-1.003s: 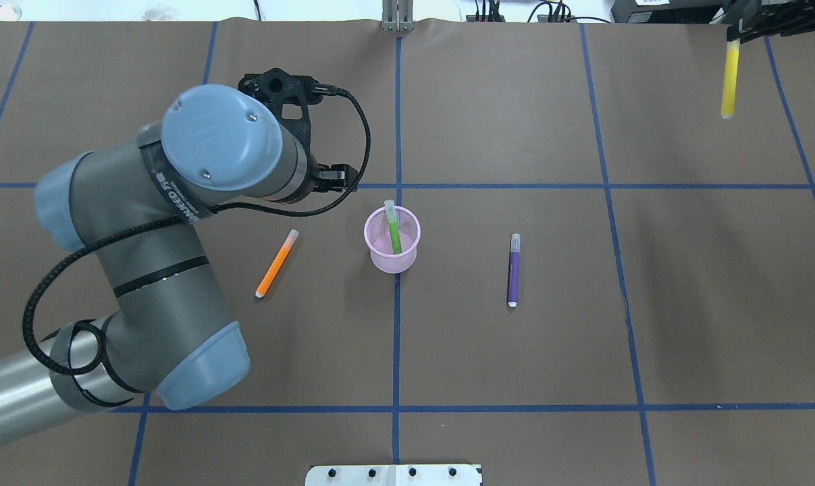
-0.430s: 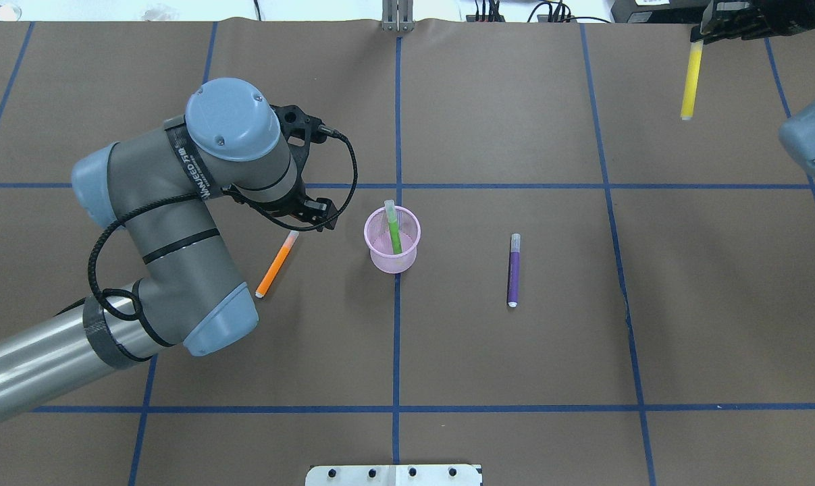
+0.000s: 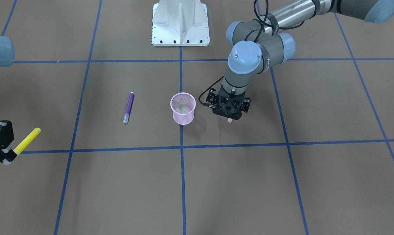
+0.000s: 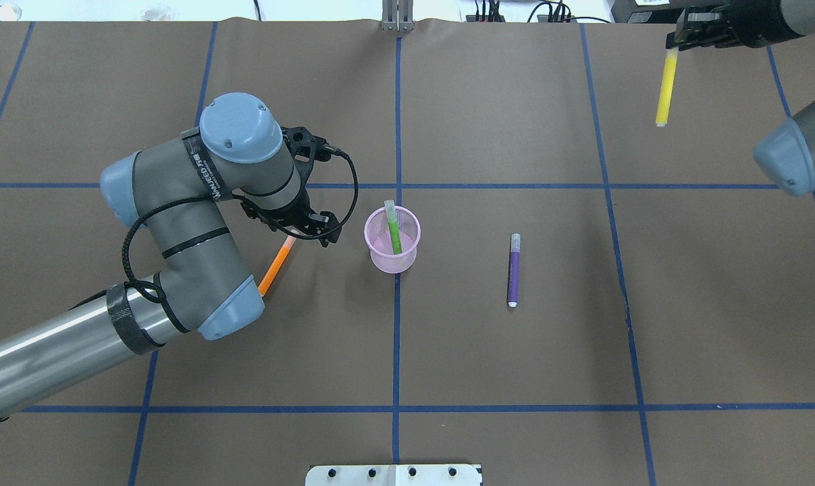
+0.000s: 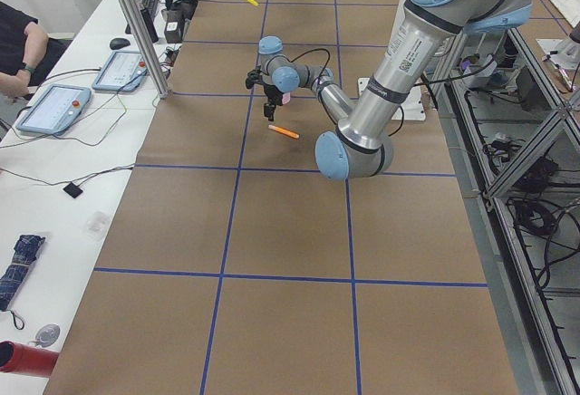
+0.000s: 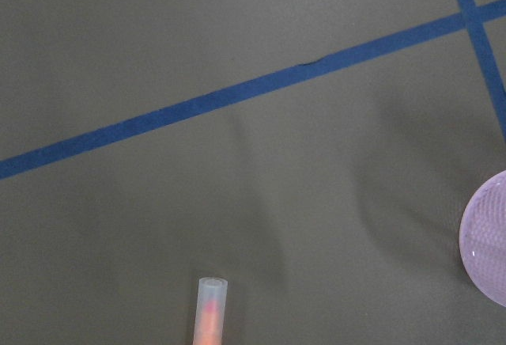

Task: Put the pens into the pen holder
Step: 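Move the left gripper to the orange pen while the right gripper approaches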

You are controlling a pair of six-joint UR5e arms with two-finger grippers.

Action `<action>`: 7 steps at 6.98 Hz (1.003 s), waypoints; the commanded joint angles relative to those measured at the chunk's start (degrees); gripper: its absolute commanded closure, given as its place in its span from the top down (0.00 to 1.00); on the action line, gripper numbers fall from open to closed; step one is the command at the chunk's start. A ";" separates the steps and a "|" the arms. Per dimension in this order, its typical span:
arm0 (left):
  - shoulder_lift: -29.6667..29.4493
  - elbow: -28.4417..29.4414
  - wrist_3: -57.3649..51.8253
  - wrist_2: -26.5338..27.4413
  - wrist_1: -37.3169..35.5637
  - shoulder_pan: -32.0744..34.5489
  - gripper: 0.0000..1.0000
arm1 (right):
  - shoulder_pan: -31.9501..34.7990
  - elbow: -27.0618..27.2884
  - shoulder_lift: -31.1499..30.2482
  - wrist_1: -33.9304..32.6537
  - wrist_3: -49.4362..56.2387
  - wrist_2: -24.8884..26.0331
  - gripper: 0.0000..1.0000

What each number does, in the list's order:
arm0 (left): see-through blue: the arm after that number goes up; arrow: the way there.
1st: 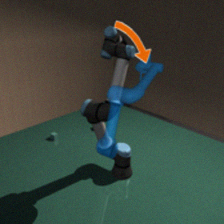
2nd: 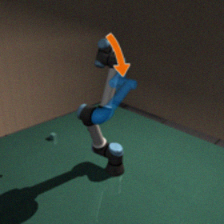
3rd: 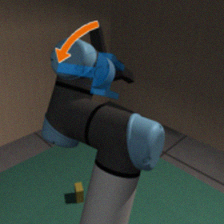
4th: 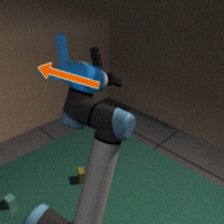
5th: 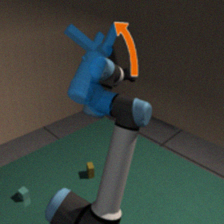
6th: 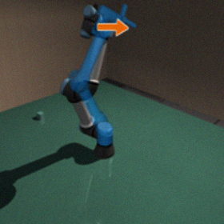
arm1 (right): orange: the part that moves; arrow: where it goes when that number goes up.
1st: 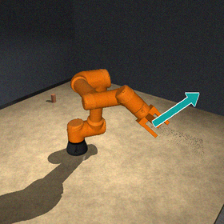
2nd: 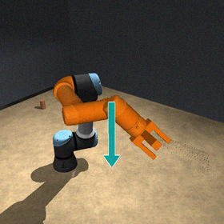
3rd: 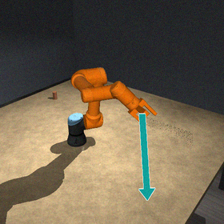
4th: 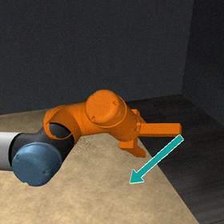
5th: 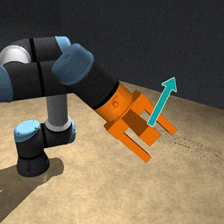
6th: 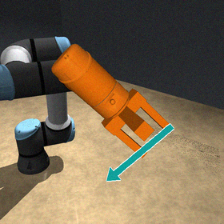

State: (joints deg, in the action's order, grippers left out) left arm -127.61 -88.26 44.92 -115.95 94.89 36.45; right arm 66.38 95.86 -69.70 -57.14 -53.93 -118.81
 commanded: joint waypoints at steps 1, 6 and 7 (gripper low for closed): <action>0.52 1.25 -0.10 -1.12 0.38 0.20 0.98 | -2.47 1.34 0.00 0.01 -0.47 2.61 0.00; 1.14 3.36 -1.06 -1.12 0.64 0.20 0.90 | -3.97 2.40 0.09 0.01 -0.65 2.71 0.00; 1.14 3.45 -1.06 -1.12 0.64 0.20 0.84 | -4.32 2.40 0.09 0.01 -0.65 3.32 0.00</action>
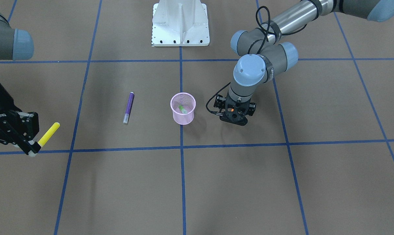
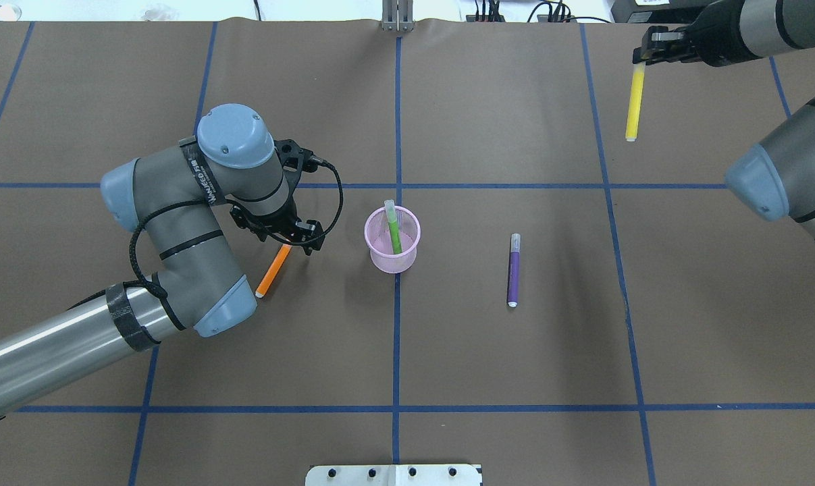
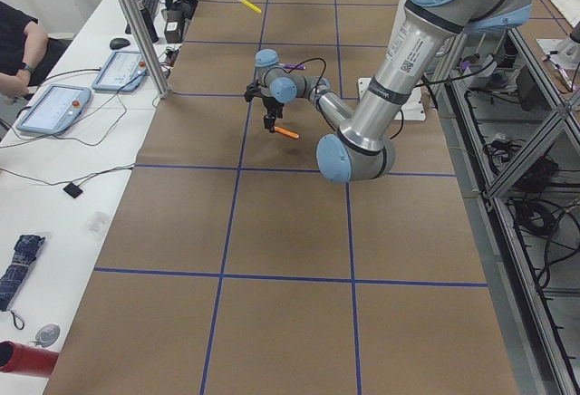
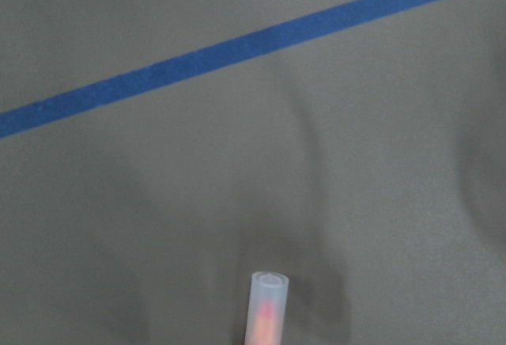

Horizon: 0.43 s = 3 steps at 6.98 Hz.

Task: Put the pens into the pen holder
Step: 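Move the left gripper to the orange pen while the right gripper approaches, then close the left gripper on the orange pen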

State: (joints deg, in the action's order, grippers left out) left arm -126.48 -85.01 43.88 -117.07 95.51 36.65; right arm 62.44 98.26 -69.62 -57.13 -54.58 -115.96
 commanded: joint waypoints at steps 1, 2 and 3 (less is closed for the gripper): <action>0.00 0.72 -0.02 0.00 0.03 0.00 0.83 | -0.74 0.09 0.10 0.00 0.00 1.08 0.00; 0.00 1.07 -0.02 0.00 0.63 0.09 0.82 | -0.83 -0.09 0.97 -0.17 0.09 1.09 0.00; 0.00 1.59 0.07 0.00 1.77 0.09 0.79 | -1.00 -0.09 1.16 -0.35 0.00 1.09 0.00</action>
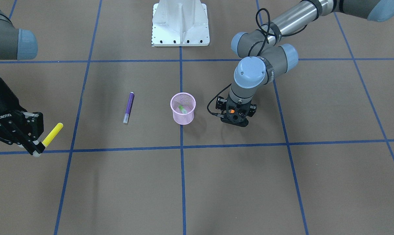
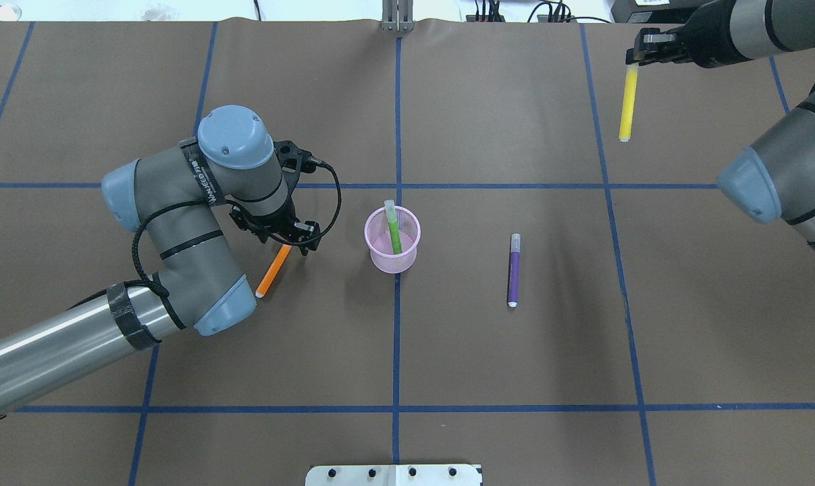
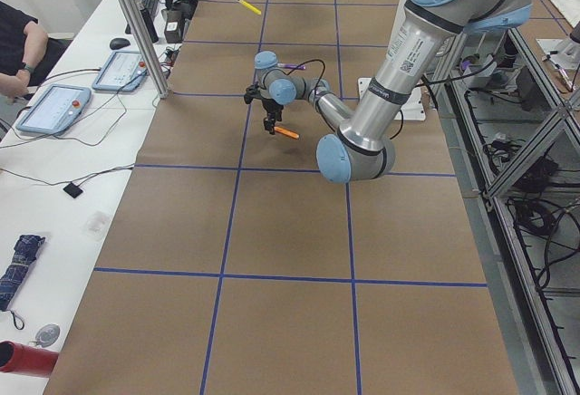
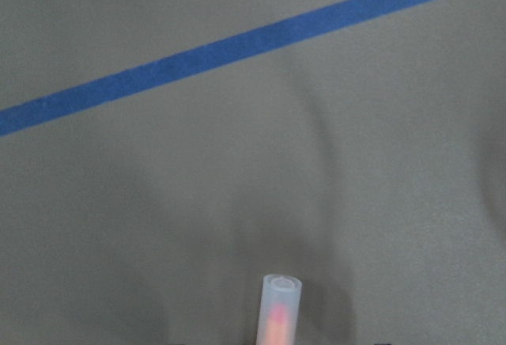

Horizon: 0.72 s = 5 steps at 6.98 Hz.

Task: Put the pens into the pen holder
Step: 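Close the left gripper on the orange pen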

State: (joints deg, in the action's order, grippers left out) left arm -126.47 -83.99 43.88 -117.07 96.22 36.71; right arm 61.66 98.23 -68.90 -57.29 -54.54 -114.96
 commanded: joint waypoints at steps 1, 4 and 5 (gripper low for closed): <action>0.00 0.67 0.07 -0.09 1.07 0.03 0.76 | -0.22 -0.06 0.44 -0.19 -0.04 0.09 0.00; 0.09 1.02 0.16 0.00 1.16 -0.06 0.57 | -0.31 0.12 0.52 -0.20 0.05 0.09 0.00; 0.00 1.02 0.33 -0.09 1.16 -0.06 0.45 | -0.31 0.03 0.52 -0.19 0.05 0.09 0.00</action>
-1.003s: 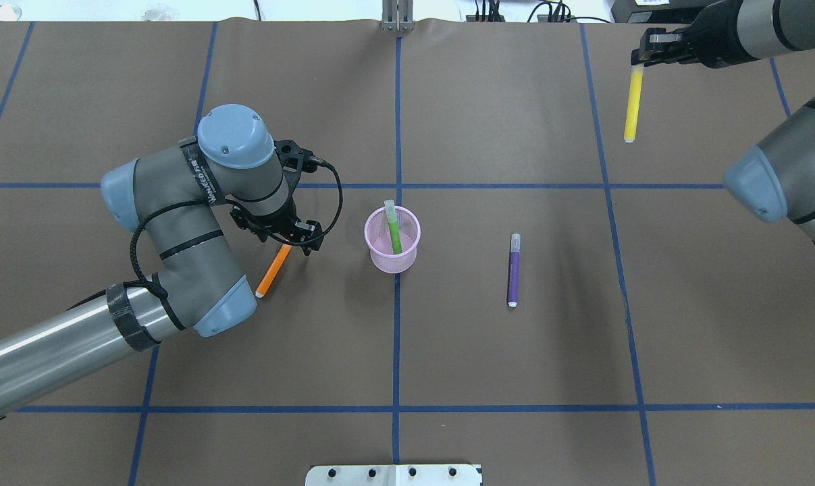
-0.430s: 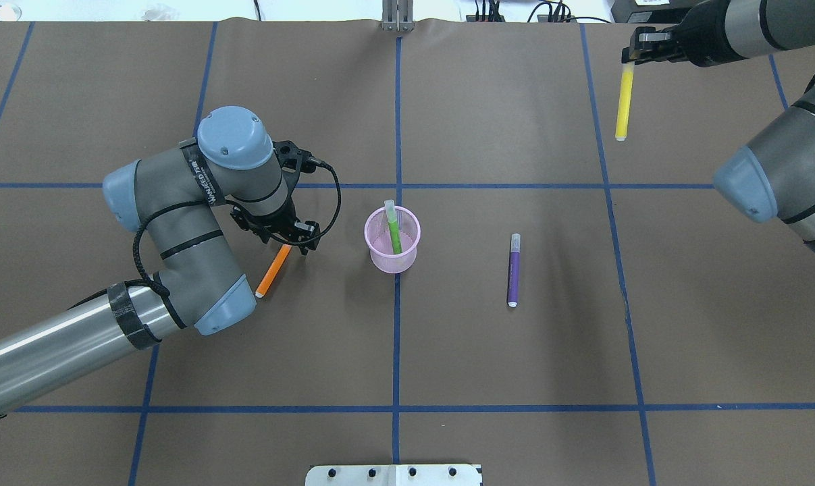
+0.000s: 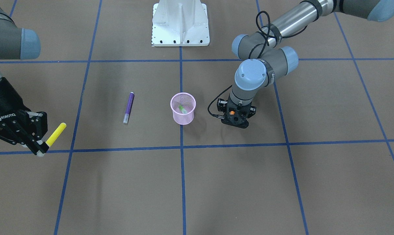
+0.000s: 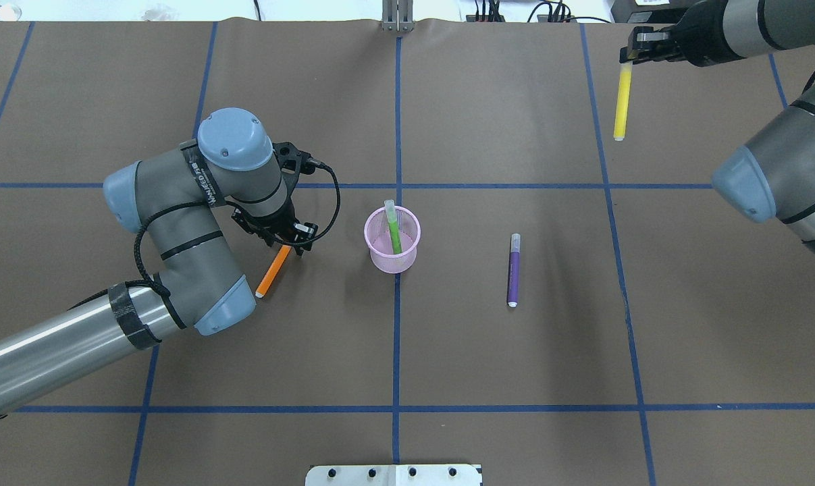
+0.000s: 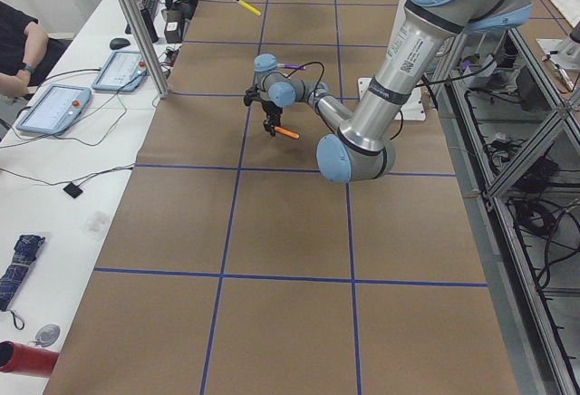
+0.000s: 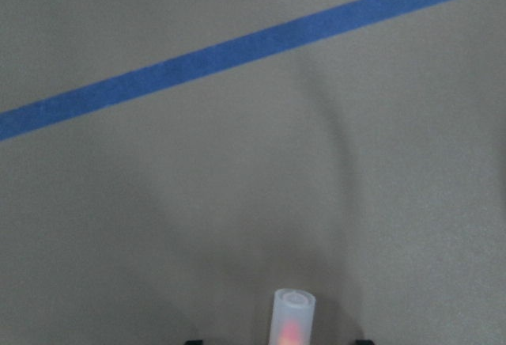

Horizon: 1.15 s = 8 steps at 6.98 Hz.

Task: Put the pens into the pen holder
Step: 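Close the left gripper on the orange pen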

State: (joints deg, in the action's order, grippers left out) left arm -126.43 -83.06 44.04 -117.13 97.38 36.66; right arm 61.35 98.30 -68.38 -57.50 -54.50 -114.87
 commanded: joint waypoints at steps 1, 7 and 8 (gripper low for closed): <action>-0.13 0.00 0.51 -0.03 0.00 -0.18 0.27 | -0.01 -0.03 0.01 0.02 0.01 0.00 0.00; -0.30 -1.14 1.75 -2.05 -0.70 0.25 0.00 | -0.01 0.84 0.01 -0.24 0.01 -0.09 0.00; -0.39 -1.58 1.92 -2.05 -0.70 0.51 0.00 | -0.01 1.11 0.01 -0.24 0.01 0.00 0.00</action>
State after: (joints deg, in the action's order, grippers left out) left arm -126.70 -84.05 45.77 -119.09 96.84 36.88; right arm 61.35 99.05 -68.38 -57.69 -54.49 -114.91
